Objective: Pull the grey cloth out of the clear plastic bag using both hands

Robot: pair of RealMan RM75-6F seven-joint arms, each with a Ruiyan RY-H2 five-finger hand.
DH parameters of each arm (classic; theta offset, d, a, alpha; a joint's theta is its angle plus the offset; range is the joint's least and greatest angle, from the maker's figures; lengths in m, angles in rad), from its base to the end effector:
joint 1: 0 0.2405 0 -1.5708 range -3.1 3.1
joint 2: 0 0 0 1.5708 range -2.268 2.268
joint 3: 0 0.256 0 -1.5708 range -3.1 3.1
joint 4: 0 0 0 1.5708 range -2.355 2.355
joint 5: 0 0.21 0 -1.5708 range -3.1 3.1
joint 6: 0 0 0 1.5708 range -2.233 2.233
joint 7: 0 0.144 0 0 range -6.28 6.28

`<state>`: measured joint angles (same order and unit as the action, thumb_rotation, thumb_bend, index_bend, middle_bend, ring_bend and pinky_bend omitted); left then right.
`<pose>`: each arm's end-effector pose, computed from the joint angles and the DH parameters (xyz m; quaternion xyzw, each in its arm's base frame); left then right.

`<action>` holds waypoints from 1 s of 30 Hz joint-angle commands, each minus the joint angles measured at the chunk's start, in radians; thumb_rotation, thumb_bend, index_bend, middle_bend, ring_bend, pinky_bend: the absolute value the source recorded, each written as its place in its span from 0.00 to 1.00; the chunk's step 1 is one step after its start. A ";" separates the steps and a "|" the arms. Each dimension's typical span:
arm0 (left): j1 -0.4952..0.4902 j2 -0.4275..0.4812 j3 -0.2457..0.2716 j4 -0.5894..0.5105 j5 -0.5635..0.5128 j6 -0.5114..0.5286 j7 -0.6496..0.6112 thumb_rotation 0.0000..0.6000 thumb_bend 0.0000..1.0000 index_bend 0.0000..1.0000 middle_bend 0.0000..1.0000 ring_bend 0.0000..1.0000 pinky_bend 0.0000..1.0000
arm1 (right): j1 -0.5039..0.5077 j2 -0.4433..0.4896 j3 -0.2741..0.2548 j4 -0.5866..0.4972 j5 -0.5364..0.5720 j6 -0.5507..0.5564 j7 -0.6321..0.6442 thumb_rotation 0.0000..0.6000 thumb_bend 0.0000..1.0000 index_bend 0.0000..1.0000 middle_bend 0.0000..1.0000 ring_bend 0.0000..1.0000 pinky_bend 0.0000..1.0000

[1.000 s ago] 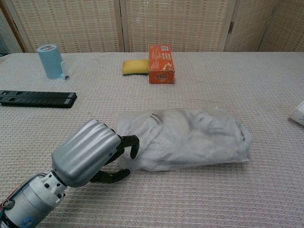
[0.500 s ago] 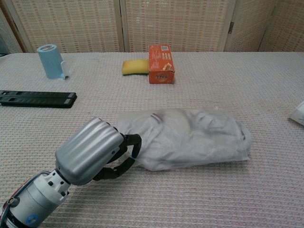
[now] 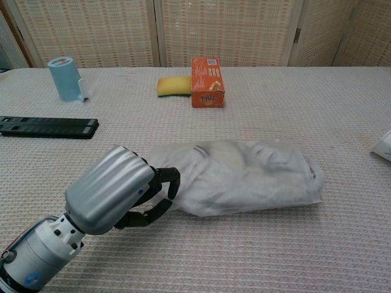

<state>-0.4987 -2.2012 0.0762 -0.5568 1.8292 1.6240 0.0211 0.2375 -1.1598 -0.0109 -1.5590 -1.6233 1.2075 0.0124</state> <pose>-0.1516 0.2285 -0.1200 -0.7291 -0.1446 -0.5630 0.3612 -0.2956 -0.2069 0.1004 0.7208 -0.3964 0.3339 0.4602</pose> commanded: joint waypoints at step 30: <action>-0.026 0.051 -0.016 -0.049 -0.034 -0.010 0.015 1.00 0.49 0.72 1.00 1.00 1.00 | 0.211 -0.449 -0.011 0.468 -0.101 -0.008 0.321 1.00 0.28 0.37 0.00 0.00 0.00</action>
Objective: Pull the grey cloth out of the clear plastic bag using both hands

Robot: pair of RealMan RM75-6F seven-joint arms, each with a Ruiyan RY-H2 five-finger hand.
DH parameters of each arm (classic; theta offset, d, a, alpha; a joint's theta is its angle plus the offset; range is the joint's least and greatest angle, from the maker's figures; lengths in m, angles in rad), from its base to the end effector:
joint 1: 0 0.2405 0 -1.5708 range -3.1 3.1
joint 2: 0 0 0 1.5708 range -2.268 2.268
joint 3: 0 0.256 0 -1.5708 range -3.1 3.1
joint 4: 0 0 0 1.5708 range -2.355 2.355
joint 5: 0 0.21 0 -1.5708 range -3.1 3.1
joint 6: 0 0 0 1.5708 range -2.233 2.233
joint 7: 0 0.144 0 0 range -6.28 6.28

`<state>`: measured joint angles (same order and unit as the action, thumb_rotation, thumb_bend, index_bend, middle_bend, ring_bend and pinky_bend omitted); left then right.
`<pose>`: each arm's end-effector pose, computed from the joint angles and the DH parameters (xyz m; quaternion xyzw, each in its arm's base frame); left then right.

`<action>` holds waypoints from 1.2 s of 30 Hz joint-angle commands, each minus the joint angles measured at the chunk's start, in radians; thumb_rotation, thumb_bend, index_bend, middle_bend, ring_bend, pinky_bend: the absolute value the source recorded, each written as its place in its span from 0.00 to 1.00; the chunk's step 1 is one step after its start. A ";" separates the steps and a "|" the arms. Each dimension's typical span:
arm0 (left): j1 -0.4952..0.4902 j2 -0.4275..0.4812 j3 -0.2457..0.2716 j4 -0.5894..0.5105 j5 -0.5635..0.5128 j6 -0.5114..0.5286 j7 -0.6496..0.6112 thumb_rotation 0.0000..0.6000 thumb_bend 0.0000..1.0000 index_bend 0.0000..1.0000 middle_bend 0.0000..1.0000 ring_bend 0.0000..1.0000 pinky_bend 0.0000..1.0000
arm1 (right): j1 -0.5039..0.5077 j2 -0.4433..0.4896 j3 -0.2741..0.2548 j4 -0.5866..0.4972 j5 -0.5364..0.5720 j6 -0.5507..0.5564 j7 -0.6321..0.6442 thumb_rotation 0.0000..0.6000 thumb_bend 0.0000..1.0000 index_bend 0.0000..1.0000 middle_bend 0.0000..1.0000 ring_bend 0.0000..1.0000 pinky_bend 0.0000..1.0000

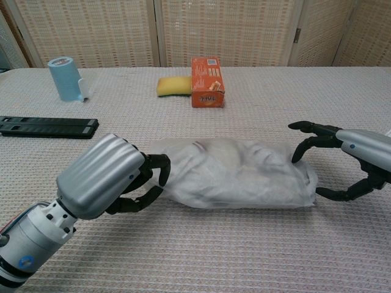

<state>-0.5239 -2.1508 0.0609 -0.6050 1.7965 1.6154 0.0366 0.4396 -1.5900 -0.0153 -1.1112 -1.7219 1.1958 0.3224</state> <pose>-0.1563 0.2419 -0.1074 -0.7252 -0.1419 -0.5586 0.3768 -0.2617 -0.2653 -0.0127 0.7337 -0.4053 0.4314 0.3337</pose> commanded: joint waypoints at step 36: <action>-0.010 0.055 -0.027 0.071 -0.040 0.019 -0.049 1.00 0.53 0.72 1.00 1.00 1.00 | -0.010 0.008 -0.010 0.048 0.060 0.093 -0.074 1.00 0.50 0.69 0.04 0.00 0.00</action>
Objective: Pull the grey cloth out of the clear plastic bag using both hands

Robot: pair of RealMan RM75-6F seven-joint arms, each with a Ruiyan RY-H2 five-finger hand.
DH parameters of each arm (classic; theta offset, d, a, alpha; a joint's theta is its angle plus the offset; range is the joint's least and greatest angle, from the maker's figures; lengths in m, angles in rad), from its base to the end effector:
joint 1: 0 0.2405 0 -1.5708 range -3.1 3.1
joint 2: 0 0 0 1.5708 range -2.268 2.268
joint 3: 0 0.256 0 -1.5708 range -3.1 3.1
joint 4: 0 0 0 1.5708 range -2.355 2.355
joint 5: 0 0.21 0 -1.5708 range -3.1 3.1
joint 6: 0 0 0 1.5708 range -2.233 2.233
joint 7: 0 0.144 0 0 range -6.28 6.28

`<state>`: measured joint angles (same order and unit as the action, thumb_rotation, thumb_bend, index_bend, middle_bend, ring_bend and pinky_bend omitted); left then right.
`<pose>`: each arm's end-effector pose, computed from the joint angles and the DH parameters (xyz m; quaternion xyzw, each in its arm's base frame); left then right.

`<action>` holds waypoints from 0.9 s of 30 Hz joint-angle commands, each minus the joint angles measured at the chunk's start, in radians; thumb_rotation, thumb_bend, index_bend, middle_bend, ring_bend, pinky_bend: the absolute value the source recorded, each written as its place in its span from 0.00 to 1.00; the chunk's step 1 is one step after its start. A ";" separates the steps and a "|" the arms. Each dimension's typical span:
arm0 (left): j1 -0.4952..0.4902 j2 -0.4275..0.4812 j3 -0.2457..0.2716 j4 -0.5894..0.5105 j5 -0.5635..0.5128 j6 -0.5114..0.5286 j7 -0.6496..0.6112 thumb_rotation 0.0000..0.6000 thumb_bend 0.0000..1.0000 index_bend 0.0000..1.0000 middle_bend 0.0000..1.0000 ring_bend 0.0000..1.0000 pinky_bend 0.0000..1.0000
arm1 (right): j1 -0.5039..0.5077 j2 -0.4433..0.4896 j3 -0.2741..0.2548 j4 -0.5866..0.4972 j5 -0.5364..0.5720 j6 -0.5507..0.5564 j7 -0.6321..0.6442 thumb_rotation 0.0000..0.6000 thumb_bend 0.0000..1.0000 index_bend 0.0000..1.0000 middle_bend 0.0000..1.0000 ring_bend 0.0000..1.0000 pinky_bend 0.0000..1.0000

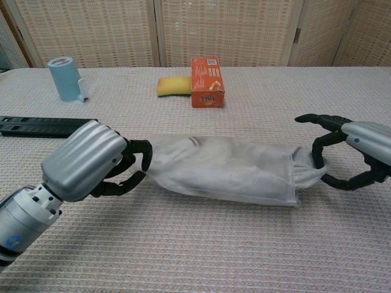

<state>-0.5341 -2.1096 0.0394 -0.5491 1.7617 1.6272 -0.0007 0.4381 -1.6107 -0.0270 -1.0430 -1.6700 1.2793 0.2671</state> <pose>-0.1774 0.2629 -0.0870 -0.7203 -0.1291 -0.5452 0.4089 -0.2717 -0.2721 -0.0018 0.7253 -0.3686 0.4389 0.3813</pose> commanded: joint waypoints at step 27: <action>0.082 0.167 -0.118 0.232 -0.196 -0.026 -0.163 1.00 0.52 0.72 1.00 1.00 1.00 | -0.050 0.217 0.111 -0.049 0.182 0.000 -0.041 1.00 0.50 0.69 0.05 0.00 0.00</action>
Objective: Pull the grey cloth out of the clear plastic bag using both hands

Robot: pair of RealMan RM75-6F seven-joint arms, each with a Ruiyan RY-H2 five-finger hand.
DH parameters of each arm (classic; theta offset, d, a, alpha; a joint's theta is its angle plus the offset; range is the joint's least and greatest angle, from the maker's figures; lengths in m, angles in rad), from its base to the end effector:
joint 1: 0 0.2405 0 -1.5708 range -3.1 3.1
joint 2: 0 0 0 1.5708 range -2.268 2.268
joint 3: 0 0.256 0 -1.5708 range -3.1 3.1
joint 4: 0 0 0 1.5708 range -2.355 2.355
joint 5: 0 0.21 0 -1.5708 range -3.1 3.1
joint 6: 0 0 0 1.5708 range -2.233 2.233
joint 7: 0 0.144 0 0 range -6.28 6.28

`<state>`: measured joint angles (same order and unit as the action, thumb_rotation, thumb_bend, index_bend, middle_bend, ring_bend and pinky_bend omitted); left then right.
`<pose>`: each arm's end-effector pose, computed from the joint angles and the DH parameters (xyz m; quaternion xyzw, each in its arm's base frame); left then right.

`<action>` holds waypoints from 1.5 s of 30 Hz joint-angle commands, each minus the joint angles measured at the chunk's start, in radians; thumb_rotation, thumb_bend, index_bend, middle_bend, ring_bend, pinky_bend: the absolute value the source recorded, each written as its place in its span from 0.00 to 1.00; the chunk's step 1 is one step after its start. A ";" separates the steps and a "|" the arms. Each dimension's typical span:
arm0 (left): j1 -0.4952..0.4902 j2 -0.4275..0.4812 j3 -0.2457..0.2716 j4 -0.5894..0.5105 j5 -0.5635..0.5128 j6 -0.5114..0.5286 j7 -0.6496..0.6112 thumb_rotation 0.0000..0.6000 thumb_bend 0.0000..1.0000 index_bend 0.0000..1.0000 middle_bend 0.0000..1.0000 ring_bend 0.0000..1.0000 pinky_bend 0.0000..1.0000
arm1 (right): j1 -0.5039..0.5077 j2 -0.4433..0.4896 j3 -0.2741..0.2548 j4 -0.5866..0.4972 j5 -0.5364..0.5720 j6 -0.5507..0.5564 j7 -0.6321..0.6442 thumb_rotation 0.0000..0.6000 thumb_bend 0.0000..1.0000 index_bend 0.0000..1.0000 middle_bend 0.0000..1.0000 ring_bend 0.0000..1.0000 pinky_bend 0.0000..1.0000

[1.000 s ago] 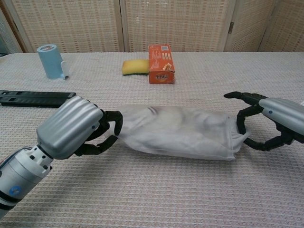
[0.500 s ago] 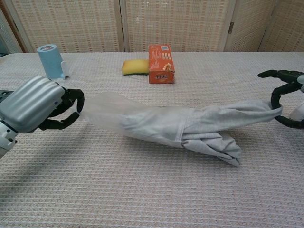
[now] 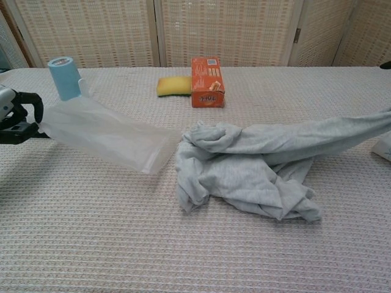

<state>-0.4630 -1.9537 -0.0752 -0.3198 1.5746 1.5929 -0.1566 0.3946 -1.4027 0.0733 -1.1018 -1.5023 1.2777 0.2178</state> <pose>-0.2907 0.3111 0.0210 -0.6640 -0.1362 -0.4488 0.5824 -0.3176 -0.2983 0.0972 0.6620 -0.3517 0.4094 0.5201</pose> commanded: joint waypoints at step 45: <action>0.284 0.793 0.139 -1.219 -0.073 -0.085 0.138 1.00 0.18 0.14 0.13 0.04 0.12 | -0.321 0.346 -0.081 -0.606 0.065 0.264 -0.457 1.00 0.08 0.00 0.00 0.00 0.00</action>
<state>-0.1985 -1.1733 0.0583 -1.5418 1.4791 1.4716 0.0107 0.0739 -1.0595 -0.0099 -1.7121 -1.4397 1.5530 -0.2531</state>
